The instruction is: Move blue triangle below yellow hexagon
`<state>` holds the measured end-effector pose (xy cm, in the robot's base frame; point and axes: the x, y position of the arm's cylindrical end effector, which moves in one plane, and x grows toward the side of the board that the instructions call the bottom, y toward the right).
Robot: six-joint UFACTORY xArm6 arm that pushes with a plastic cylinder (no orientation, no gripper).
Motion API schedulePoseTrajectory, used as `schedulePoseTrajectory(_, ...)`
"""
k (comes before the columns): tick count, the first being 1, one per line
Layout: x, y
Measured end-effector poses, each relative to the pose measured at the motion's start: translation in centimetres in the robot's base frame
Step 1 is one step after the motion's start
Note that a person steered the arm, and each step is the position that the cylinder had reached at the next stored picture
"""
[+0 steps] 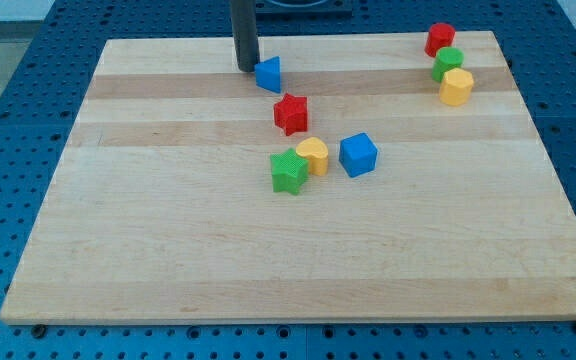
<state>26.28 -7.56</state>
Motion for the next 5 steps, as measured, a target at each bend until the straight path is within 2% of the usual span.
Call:
schedulePoseTrajectory(2,1.3,1.4)
schedulePoseTrajectory(5,2.2,7.8)
